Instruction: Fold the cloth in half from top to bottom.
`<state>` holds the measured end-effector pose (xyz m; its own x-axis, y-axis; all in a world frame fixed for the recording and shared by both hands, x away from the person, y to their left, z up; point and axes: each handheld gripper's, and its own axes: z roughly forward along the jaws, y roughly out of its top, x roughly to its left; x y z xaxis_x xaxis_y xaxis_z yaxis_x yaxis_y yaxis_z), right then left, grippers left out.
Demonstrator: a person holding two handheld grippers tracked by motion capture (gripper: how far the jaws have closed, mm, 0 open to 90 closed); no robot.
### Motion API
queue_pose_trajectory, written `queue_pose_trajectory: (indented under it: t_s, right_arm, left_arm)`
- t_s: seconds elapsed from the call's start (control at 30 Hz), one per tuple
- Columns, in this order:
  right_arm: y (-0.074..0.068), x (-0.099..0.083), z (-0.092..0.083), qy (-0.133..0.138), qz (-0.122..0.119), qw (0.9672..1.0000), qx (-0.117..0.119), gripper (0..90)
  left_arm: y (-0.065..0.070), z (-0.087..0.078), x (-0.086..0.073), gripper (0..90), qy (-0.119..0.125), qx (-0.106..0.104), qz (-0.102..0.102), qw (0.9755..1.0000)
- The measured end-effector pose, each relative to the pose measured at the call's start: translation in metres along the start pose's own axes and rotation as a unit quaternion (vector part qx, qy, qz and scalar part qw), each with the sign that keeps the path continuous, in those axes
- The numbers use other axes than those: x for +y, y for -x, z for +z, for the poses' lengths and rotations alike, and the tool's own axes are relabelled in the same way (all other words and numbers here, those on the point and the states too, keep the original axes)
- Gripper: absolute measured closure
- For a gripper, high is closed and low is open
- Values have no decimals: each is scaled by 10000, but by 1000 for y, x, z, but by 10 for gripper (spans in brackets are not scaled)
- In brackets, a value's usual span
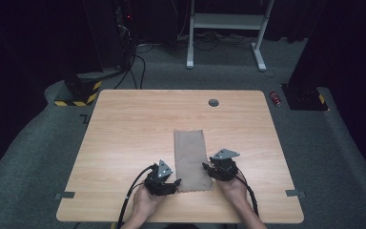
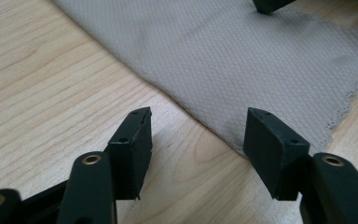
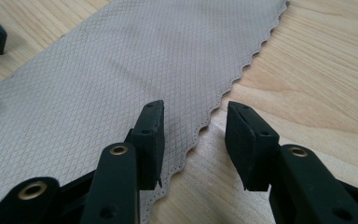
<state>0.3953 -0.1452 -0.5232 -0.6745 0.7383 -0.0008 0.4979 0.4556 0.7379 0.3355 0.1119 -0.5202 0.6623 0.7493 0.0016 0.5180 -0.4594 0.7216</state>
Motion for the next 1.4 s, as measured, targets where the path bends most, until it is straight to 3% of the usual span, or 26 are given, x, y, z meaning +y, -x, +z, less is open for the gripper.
queue_pose_trajectory:
  t_s: [0.23,0.47,0.67,0.7,0.77,0.87,0.9,0.97,1.13,1.3,1.4]
  right_arm:
    - [-3,2,0,-84,70,9999,-111,576]
    - [-7,-1,-1,16,16,9997,-228,566]
    - [-7,1,-2,-97,63,9995,-295,511]
    - [-6,2,-3,-145,196,9993,-284,501]
    - [-5,3,-3,-128,201,9994,-268,500]
    - [1,4,-3,-146,428,9989,-134,498]
    - [1,4,-3,-146,428,9989,-134,498]
    - [7,9,-3,-196,441,9988,-102,510]
    - [17,20,0,-174,542,9984,-42,539]
    - [23,25,4,-135,659,9977,29,568]
    - [27,28,8,-149,645,9978,1,598]
  left_arm:
    - [-2,-3,-5,432,86,-49,29,9999]
    - [-5,-5,-8,436,132,-89,38,9999]
    - [-9,-8,-9,444,24,-79,143,9999]
    - [-11,-10,-10,443,23,-101,116,9999]
    - [-14,-11,-11,444,22,-108,104,9999]
    - [-25,-10,-9,412,46,-296,-300,9991]
    - [-25,-10,-9,405,46,-296,-300,9991]
    - [-34,-4,-2,393,47,-236,-521,9984]
    - [-47,5,10,361,2,-154,-705,9974]
    - [-66,19,28,340,18,-9,-1059,9944]
    - [-72,25,37,343,-17,114,-1044,9945]
